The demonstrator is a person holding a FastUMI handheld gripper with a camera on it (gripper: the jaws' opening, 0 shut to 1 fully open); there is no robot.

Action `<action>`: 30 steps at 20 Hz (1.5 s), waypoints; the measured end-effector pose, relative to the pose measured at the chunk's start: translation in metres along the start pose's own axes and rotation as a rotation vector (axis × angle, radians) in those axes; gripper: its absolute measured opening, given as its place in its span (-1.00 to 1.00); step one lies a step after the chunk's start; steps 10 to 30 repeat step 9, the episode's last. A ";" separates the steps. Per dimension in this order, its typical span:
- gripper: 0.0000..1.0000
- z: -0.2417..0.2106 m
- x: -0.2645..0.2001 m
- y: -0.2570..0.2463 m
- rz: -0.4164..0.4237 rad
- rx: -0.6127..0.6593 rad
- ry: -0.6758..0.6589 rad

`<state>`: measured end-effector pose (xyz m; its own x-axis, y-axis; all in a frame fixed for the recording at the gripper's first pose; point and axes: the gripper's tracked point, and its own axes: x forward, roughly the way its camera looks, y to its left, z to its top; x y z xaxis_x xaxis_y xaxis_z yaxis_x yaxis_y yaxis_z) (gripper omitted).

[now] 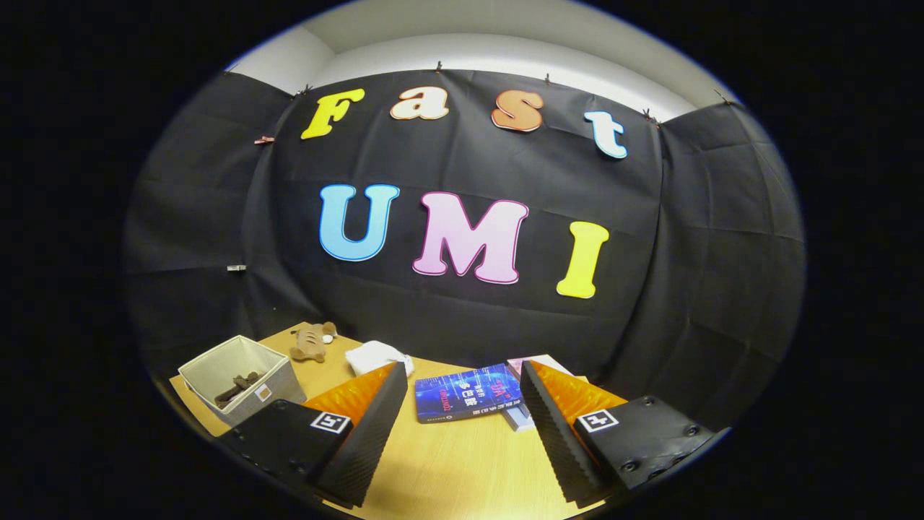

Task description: Open the storage box then place both shoes into the box .Put the left shoe in first, then the right shoe, with the right side of both shoes facing outward in a uniform manner.

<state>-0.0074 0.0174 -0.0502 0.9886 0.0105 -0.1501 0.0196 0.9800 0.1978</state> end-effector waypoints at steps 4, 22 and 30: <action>0.95 -0.012 0.000 -0.021 -0.006 0.006 0.021; 0.96 -0.021 0.003 -0.029 -0.001 0.008 0.035; 0.96 -0.021 0.003 -0.029 -0.001 0.008 0.035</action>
